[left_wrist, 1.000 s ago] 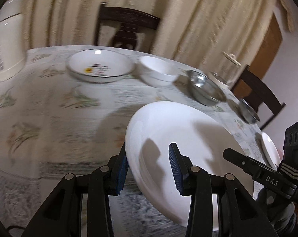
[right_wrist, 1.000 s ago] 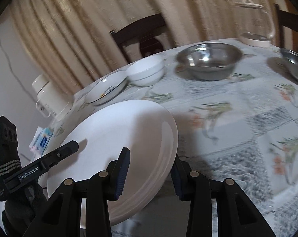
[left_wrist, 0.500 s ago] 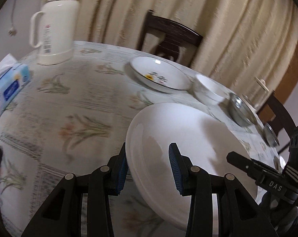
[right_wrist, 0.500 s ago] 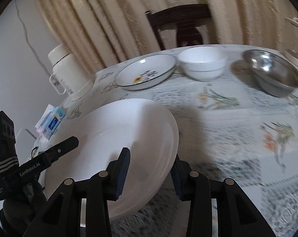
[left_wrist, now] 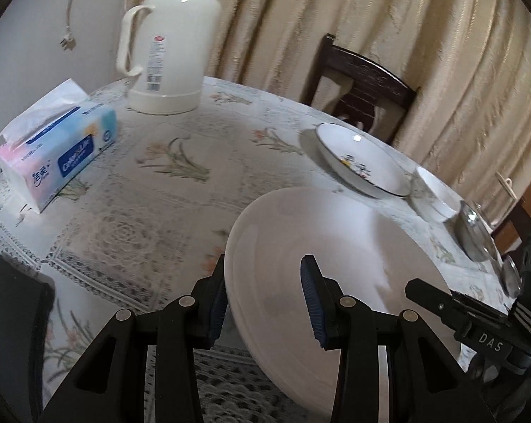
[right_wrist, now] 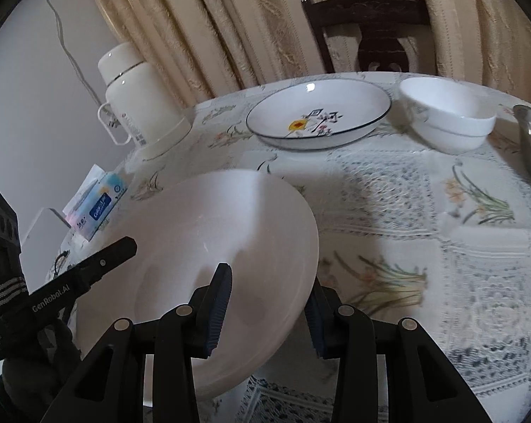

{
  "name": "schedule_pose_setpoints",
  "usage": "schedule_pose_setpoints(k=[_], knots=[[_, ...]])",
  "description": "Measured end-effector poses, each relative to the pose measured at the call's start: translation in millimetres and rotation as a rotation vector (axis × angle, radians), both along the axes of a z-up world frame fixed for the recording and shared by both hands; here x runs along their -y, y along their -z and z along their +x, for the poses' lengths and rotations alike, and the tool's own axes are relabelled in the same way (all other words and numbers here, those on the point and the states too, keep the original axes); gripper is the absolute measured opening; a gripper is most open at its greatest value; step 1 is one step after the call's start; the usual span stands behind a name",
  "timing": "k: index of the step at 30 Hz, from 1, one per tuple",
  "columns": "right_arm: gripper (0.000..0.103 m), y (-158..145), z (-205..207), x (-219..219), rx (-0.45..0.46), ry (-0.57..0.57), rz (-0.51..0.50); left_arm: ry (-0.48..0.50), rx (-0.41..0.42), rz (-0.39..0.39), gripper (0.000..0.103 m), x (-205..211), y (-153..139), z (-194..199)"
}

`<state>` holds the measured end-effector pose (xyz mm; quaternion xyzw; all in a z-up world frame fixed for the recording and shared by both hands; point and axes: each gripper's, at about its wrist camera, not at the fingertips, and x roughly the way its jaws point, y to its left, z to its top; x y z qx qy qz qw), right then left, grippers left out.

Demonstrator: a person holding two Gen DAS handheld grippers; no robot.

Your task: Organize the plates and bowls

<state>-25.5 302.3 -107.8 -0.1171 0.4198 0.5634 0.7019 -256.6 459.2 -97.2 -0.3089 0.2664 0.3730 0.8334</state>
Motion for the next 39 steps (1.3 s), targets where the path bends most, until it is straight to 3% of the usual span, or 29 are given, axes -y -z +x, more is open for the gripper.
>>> schedule_pose_setpoints(k=[4,11,16,27,33,39], knots=[[0.042,3,0,0,-0.008,-0.012,-0.008,-0.022,-0.014,-0.022,0.041,-5,6,-1],[0.042,3,3,1,-0.034,-0.007,-0.006,-0.027,-0.027,0.021,0.046,0,1,0],[0.059,-3,5,10,-0.013,0.02,0.02,-0.037,-0.053,0.088,0.062,8,-7,2],[0.061,1,23,36,-0.066,0.122,0.029,-0.055,-0.055,0.124,0.067,26,-17,6],[0.073,-2,29,51,-0.068,0.172,0.057,-0.057,-0.039,0.127,0.083,38,-25,9],[0.081,-4,38,72,-0.078,0.232,0.092,-0.047,-0.025,0.139,0.086,51,-32,16]])
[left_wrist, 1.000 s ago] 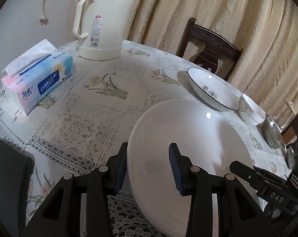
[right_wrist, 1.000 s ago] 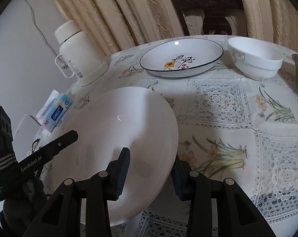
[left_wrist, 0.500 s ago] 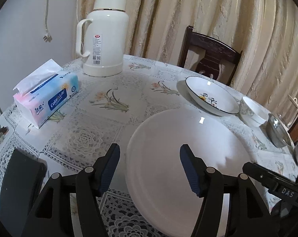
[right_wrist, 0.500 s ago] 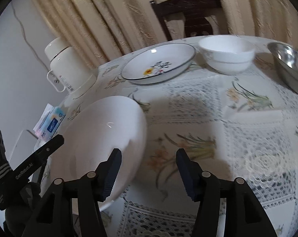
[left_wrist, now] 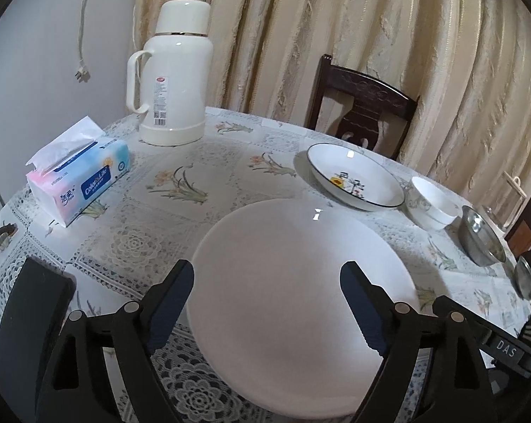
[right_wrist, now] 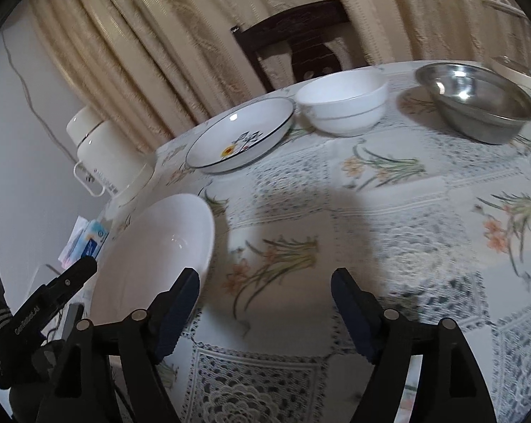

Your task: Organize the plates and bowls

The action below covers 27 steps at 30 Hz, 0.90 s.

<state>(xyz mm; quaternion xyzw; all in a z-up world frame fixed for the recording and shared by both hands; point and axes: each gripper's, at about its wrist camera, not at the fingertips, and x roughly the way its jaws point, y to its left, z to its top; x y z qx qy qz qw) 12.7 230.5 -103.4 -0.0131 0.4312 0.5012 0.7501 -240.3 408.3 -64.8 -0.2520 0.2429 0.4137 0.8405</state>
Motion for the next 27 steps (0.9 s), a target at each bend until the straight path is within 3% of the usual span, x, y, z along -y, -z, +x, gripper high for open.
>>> schedule_pose_setpoints(k=[8,13,27], knots=[[0.082,-3,16,33,-0.015,0.091,0.035,0.061,-0.004,0.012,0.086,20,-7,20],[0.09,-4,28,55,-0.014,0.156,0.056,0.104,-0.015,0.017,0.086,34,-9,37],[0.094,-7,64,123,-0.056,0.291,0.121,0.314,-0.064,0.004,0.086,91,-9,107]])
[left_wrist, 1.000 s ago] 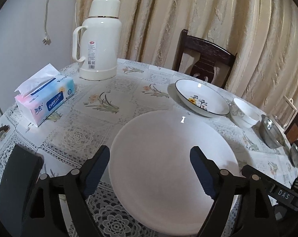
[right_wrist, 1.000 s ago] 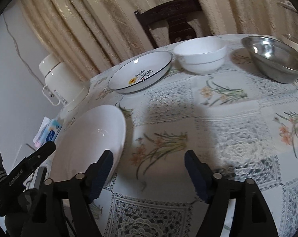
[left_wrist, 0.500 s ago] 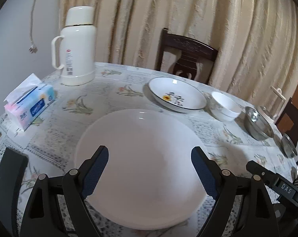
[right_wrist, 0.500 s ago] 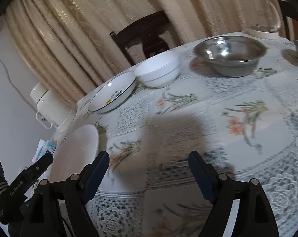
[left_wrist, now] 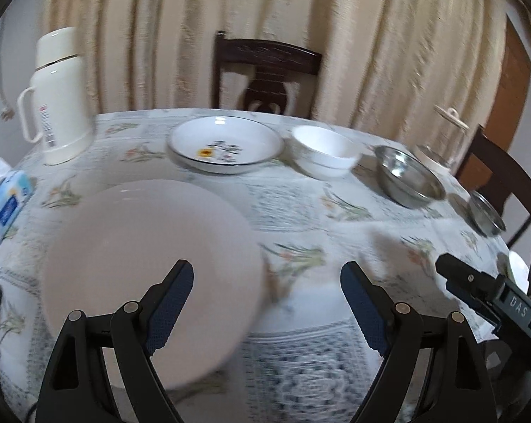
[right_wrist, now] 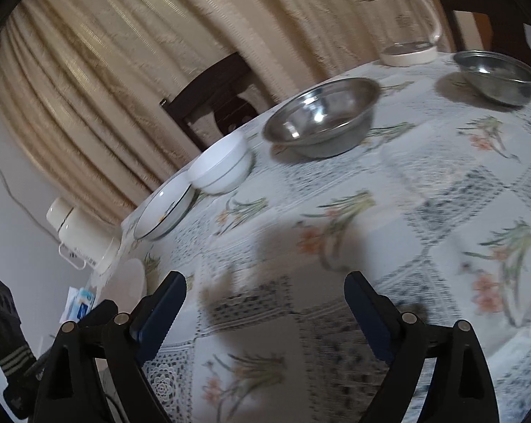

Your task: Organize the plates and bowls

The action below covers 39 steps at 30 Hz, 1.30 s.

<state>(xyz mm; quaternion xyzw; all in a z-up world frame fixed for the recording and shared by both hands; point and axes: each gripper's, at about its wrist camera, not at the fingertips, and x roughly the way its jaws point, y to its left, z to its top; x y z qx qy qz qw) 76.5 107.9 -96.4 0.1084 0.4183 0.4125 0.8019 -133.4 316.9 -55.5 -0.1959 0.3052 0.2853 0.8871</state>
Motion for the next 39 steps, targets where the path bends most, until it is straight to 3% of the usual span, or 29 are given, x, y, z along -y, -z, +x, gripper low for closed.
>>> schedule_pose_setpoints(k=[14,26,39], knots=[[0.094,5,32,67,-0.027,0.114,0.047,0.175,-0.052,0.009,0.086,61,1,67],[0.094,-11,54,140,0.058,0.254,0.057,0.319,-0.08,-0.022,0.086,116,5,122],[0.093,-19,77,271,0.098,0.55,0.06,0.474,-0.114,-0.06,0.086,176,12,180]])
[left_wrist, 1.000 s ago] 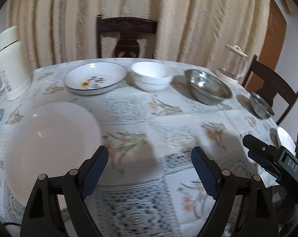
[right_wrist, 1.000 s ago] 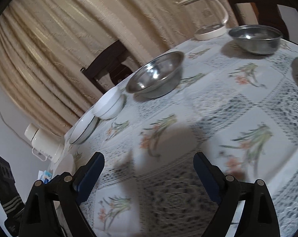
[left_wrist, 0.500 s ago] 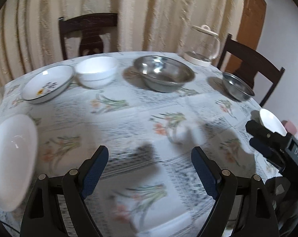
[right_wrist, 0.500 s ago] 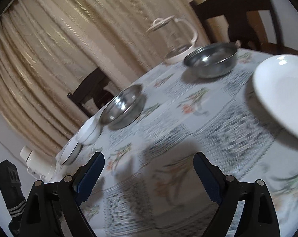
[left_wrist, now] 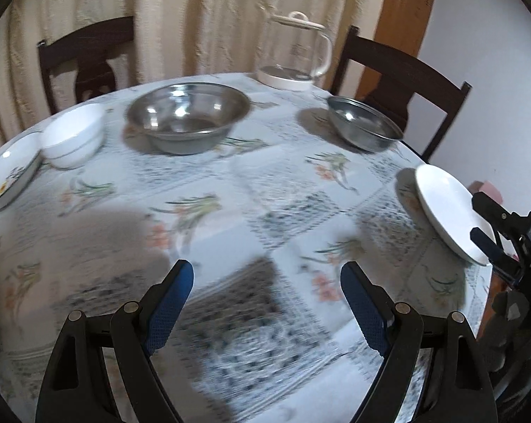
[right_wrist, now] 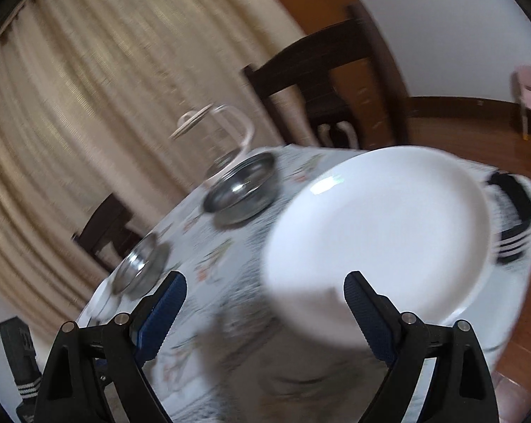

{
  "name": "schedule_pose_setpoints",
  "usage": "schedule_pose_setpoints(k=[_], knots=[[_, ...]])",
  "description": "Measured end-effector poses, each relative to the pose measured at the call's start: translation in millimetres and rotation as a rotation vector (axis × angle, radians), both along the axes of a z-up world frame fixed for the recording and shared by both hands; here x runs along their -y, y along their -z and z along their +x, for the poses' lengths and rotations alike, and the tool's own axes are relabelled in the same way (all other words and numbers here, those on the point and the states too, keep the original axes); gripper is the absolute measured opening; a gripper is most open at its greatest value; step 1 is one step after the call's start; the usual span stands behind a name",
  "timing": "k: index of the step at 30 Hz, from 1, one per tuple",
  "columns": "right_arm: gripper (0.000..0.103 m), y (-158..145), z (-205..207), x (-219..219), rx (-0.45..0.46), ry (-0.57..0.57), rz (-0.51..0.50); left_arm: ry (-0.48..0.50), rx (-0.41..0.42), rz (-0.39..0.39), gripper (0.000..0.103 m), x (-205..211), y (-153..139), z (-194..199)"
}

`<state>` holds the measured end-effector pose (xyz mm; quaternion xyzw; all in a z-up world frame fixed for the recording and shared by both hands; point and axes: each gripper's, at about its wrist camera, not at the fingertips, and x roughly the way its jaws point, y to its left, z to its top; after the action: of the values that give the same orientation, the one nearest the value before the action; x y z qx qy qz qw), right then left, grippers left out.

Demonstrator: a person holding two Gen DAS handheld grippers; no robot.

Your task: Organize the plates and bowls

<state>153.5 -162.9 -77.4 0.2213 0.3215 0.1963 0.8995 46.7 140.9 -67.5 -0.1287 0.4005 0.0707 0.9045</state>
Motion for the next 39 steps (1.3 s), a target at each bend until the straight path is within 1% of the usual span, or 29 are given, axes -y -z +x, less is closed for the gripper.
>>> schedule_pose_setpoints(k=[9,12,15,18,23,27,28,31,35,39], knots=[[0.089,-8,15,78,0.026,0.192,0.007,0.086,-0.026,-0.026,0.086,37,4,39],[0.088,-10,23,95,0.03,0.224,0.009,0.107,-0.034,-0.034,0.086,47,6,51],[0.087,-8,31,104,0.019,0.236,0.01,0.129,-0.044,-0.053,0.086,56,9,64],[0.086,-7,37,105,0.021,0.213,0.013,0.144,-0.052,-0.068,0.086,64,10,75],[0.079,-12,57,108,0.038,0.146,0.002,0.167,-0.049,-0.106,0.086,72,8,93],[0.072,-4,78,106,-0.007,0.087,-0.025,0.19,-0.035,-0.134,0.086,79,6,104],[0.067,-2,80,106,-0.018,0.074,-0.032,0.195,-0.035,-0.142,0.086,80,6,107],[0.059,7,84,104,-0.053,0.051,-0.059,0.213,-0.045,-0.17,0.086,86,10,116],[0.057,15,84,108,-0.09,0.047,-0.065,0.239,-0.054,-0.198,0.086,94,14,123],[0.049,20,86,107,-0.118,0.032,-0.085,0.264,-0.053,-0.204,0.086,102,16,132]])
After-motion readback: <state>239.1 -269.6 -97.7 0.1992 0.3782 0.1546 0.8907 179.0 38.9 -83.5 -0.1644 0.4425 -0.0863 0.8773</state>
